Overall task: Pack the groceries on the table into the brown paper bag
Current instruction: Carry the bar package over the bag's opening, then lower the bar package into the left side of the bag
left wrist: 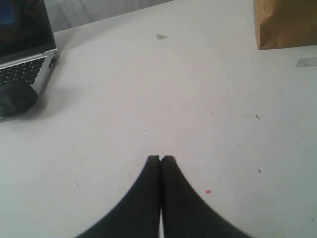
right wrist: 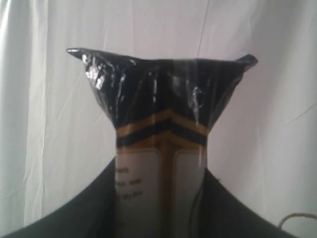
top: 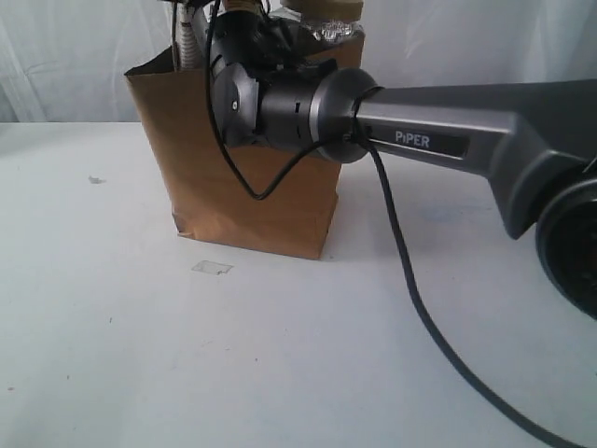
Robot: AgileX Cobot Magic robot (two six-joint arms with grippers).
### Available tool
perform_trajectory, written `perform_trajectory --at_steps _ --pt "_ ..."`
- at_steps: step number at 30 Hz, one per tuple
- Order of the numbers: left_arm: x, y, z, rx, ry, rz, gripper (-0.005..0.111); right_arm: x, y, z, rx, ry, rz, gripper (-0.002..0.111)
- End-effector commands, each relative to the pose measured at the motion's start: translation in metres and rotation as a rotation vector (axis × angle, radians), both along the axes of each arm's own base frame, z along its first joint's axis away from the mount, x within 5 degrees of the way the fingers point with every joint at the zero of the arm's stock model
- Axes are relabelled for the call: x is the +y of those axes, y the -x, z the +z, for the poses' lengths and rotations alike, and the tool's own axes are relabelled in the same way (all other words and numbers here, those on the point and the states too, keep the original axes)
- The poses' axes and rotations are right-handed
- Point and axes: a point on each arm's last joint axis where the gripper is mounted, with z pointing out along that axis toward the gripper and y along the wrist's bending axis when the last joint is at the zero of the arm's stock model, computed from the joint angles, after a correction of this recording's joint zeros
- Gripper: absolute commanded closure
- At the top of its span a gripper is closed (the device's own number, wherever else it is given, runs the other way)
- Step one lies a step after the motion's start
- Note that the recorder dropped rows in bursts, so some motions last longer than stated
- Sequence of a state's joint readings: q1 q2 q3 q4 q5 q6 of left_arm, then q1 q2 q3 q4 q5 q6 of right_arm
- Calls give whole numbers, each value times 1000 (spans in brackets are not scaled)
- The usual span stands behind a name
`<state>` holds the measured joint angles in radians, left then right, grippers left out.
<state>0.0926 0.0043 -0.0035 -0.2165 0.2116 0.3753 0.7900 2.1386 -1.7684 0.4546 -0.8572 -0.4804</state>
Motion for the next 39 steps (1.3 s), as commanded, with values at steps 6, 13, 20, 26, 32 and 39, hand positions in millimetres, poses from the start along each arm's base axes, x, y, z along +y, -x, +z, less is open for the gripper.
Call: perform_trajectory --at_steps 6,13,20,26,32,39 --pt "0 0 -1 -3 3 -7 107 -1 -8 -27 8 -35 -68 108" --pt "0 0 -1 -3 3 -7 107 -1 -10 -35 30 -39 -77 108" --pt "0 0 -1 -3 3 -7 107 0 -11 -37 54 -35 -71 98" --pt "0 0 -1 -3 3 -7 107 0 -13 -40 102 -38 -65 72" --pt "0 0 -1 -3 3 -7 107 0 -13 -41 108 -41 -66 61" --pt "0 0 -1 -3 3 -7 107 -1 -13 -39 93 -51 -78 61"
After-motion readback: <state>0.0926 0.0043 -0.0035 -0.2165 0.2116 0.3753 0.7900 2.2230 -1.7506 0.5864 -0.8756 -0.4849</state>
